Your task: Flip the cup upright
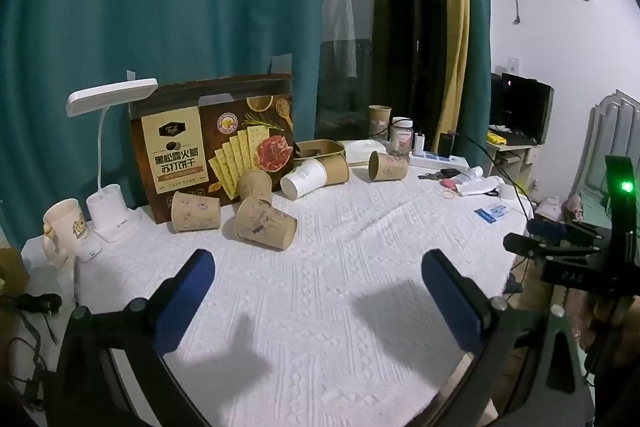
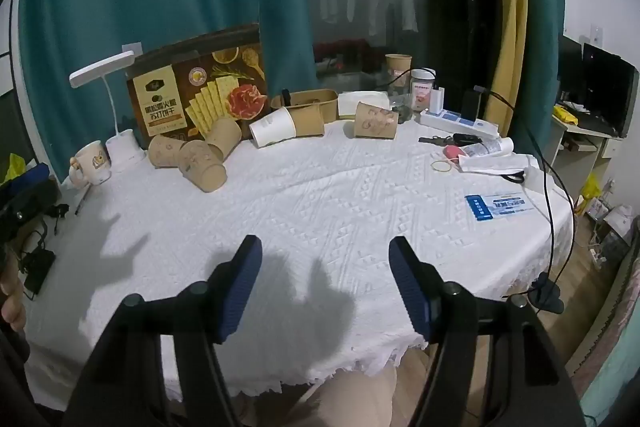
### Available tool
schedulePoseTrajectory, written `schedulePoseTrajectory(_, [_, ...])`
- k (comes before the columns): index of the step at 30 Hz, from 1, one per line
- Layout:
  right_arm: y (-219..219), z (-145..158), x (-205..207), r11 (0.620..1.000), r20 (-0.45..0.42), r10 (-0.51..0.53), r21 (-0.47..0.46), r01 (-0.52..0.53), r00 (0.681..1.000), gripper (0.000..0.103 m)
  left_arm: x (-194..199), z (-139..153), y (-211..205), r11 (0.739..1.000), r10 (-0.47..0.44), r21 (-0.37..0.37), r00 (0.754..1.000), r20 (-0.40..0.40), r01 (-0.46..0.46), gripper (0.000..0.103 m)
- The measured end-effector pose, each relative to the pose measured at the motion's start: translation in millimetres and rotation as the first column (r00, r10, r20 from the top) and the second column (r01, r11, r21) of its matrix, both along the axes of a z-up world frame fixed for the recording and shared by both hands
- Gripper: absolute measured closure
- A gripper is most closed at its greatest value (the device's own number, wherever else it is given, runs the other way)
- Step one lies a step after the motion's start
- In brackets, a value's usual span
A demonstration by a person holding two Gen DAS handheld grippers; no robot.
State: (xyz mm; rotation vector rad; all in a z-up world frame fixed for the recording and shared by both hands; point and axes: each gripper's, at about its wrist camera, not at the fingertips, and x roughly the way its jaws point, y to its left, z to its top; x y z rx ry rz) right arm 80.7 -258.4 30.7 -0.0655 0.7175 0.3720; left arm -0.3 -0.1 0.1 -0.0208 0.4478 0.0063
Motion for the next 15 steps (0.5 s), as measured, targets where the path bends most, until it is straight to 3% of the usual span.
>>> schedulePoseTrajectory(15, [-0.2, 2.4, -0.6, 1.0, -0.006, 0.0, -0.009, 0.0, 1.0, 0.038, 1.5, -1.1, 0.9, 1.0, 0.0, -0.005, 1.0, -0.011, 0.0, 0.0])
